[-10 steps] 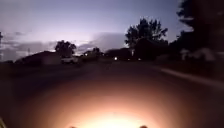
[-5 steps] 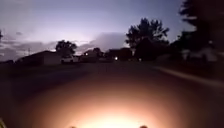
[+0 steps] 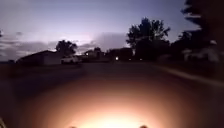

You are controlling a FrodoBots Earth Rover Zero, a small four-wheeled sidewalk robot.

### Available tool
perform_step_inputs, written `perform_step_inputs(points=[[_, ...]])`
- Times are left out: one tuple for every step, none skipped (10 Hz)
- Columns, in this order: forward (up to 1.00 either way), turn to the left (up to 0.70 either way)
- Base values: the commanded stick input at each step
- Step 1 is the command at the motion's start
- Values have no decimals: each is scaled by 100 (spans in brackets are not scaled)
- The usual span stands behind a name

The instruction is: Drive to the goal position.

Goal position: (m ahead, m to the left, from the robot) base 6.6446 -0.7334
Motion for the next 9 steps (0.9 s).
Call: perform_step_inputs(points=[[70,0],[70,0],[70,0],[70,0],[70,0],[70,0],[70,0],[70,0],[70,-5]])
